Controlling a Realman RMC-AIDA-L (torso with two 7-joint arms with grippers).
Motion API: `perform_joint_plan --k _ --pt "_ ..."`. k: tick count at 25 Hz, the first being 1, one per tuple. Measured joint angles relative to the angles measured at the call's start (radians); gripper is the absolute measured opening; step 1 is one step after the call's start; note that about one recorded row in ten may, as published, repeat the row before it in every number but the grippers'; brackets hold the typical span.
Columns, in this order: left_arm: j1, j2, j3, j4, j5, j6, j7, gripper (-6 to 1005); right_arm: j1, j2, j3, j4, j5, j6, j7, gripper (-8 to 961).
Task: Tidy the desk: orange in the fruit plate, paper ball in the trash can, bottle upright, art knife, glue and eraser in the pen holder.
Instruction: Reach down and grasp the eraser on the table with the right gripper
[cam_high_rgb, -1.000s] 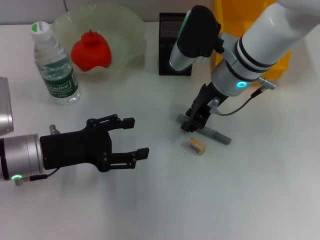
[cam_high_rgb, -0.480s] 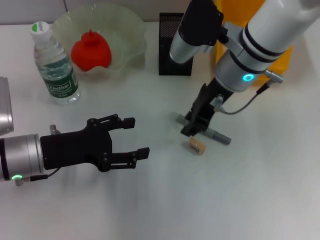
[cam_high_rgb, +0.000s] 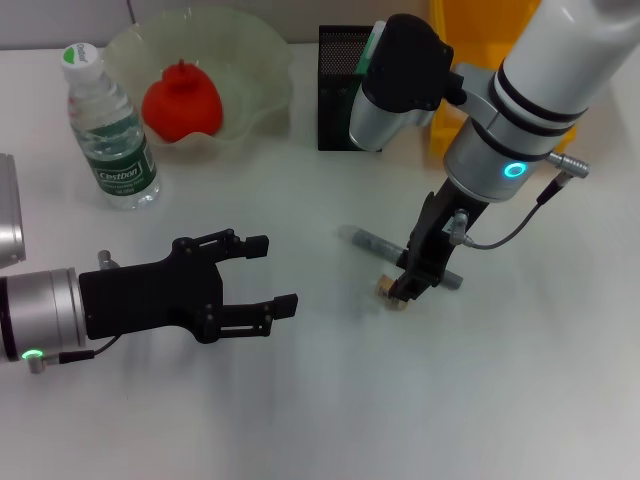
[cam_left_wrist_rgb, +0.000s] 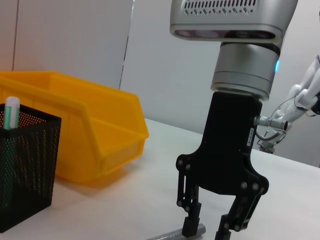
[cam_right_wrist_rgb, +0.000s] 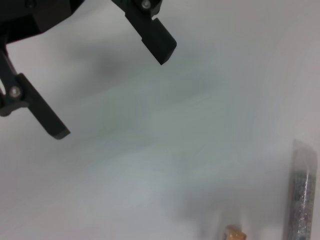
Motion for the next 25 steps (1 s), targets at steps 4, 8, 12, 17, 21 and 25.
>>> perform_joint_plan --k 4,8,12,17,21,25 --pt "0.0 0.0 0.0 0.0 0.0 0.0 -0.001 860 -0.003 0.003 0.0 0.009 0.003 0.007 -0.006 293" --pt "0.0 0.0 0.0 0.0 0.0 0.0 -0.001 859 -0.004 0.005 0.0 0.024 0.008 0.026 -0.012 279" --pt "-0.001 0.0 0.0 0.0 0.0 -0.001 0.0 859 -0.005 0.006 -0.012 0.046 0.028 0.043 -0.022 266" --pt "0.0 -0.001 0.0 0.0 0.0 -0.001 -0.001 860 -0.009 0.006 -0.077 0.063 0.062 0.084 -0.025 249" --pt "0.001 -0.001 0.0 0.0 0.0 0.002 -0.002 860 -0.018 0.006 -0.102 0.066 0.064 0.111 -0.025 236" --pt "0.001 -0.001 0.0 0.0 0.0 0.006 -0.003 859 -0.035 0.006 -0.102 0.037 0.072 0.113 -0.026 222"
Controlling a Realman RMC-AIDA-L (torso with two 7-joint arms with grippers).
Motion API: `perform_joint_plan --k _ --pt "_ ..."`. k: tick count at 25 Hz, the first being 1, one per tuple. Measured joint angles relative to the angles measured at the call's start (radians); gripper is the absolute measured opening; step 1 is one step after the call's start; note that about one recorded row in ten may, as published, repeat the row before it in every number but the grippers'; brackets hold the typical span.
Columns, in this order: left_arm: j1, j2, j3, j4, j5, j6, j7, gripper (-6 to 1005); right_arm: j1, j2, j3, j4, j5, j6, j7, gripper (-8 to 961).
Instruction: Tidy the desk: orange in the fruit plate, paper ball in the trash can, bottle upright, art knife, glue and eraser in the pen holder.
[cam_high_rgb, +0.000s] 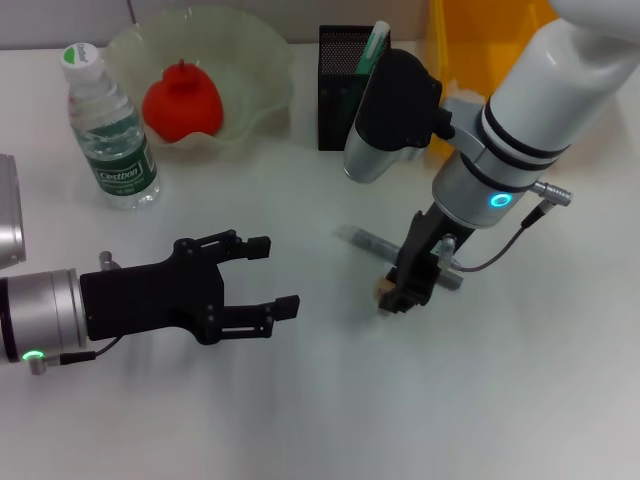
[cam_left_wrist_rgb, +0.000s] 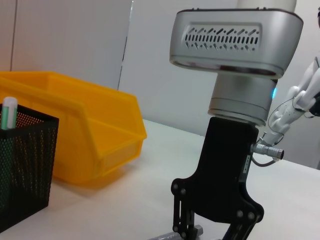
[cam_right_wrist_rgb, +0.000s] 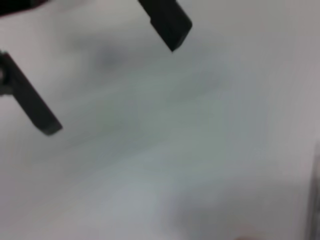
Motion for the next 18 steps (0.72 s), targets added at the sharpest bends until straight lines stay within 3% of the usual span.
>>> perform_joint_plan --k 12,18 --pt "0.001 0.0 -0.001 0.0 0.0 0.006 -0.001 860 -0.013 -0.006 0.014 -0.062 0.012 -0.032 0.0 133" --pt "0.001 0.0 -0.001 0.0 -0.001 0.011 -0.001 860 -0.048 -0.013 0.141 -0.239 0.018 -0.127 0.0 132"
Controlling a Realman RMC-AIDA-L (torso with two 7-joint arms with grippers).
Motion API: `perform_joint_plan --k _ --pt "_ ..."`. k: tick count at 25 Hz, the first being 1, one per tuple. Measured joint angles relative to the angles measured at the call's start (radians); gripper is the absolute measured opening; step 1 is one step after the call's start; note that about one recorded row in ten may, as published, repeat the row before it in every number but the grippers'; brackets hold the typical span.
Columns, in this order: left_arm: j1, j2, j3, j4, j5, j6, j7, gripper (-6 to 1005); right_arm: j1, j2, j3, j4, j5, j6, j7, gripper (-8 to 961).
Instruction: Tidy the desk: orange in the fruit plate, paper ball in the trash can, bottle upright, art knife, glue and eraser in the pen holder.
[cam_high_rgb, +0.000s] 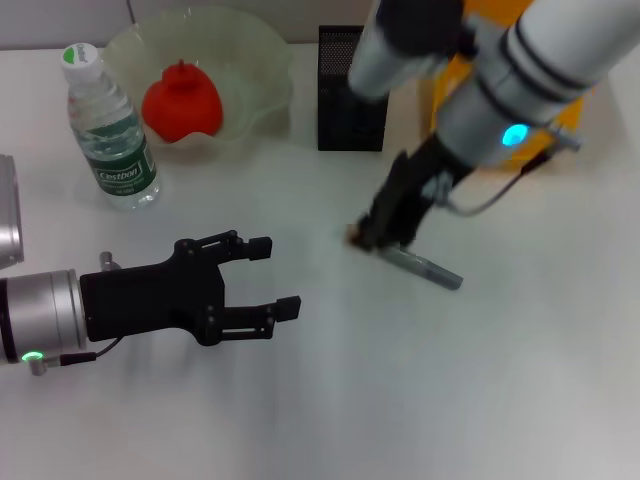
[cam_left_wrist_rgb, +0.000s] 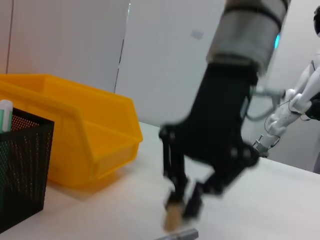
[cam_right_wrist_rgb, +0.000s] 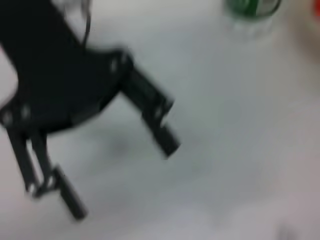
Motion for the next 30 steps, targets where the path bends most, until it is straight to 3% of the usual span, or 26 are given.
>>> perform_joint_plan --k 1,5,8,18,30 --pt "0.0 0.0 0.0 0.0 0.0 0.005 0.0 860 -0.006 -0.002 0.07 -0.066 -0.023 -0.028 0.004 134" --pt "-0.001 0.0 0.0 0.001 -0.001 0.012 0.0 859 -0.003 -0.004 0.16 -0.123 -0.082 -0.032 0.008 142" --pt "-0.001 0.0 -0.008 0.005 -0.002 0.022 0.0 859 0.016 -0.004 0.244 -0.144 -0.126 0.04 0.009 148" --pt "-0.002 0.001 -0.025 0.006 -0.004 0.045 -0.002 860 0.037 0.002 0.228 -0.035 -0.137 0.347 0.01 170" --pt "-0.002 0.002 -0.026 0.007 -0.004 0.048 -0.012 859 0.063 0.003 0.218 0.11 -0.133 0.514 0.001 195"
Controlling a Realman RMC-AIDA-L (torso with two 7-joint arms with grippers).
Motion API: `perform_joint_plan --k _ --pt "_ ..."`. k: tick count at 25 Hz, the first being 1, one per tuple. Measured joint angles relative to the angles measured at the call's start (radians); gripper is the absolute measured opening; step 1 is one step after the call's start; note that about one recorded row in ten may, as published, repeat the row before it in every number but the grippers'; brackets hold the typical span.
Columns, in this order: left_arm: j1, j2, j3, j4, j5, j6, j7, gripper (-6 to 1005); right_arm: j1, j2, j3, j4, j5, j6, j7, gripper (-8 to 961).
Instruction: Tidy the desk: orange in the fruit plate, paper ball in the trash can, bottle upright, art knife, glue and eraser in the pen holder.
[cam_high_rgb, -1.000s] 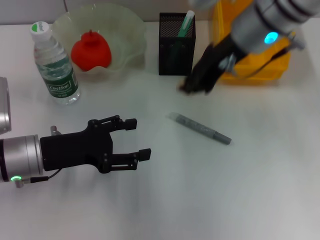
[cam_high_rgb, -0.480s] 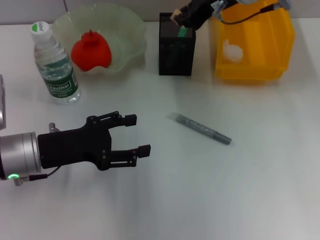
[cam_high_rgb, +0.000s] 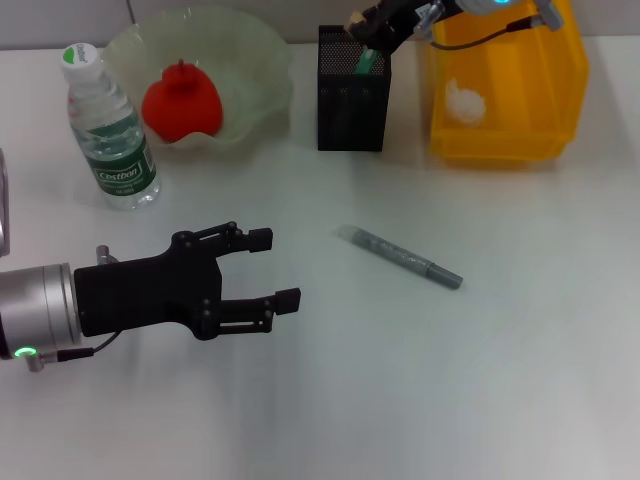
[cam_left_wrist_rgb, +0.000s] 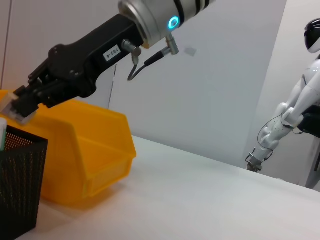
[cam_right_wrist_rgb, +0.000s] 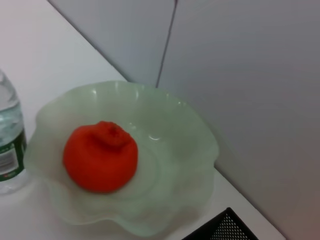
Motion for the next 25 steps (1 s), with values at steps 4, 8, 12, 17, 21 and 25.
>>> perform_joint_plan --k 4,8,12,17,21,25 --pt "0.0 0.0 0.0 0.001 0.0 0.0 0.0 859 0.015 0.0 0.0 0.049 0.001 0.036 0.0 203" --pt "-0.001 0.0 0.0 0.002 0.0 0.0 0.001 859 0.016 0.0 0.0 0.06 0.01 0.051 -0.001 212" --pt "-0.001 0.003 0.0 -0.001 0.0 0.001 0.005 860 -0.004 0.0 0.003 0.006 0.055 0.02 -0.001 381" --pt "0.0 0.005 0.001 0.0 0.002 0.012 0.003 860 -0.069 -0.008 0.03 -0.215 0.164 -0.248 0.007 533" --pt "0.0 0.006 0.0 0.001 0.002 0.016 0.002 859 -0.054 -0.013 0.06 -0.273 0.165 -0.499 0.036 550" --pt "0.0 0.005 0.0 0.0 0.002 0.017 0.001 859 -0.015 -0.005 0.035 -0.184 0.058 -0.559 0.067 549"
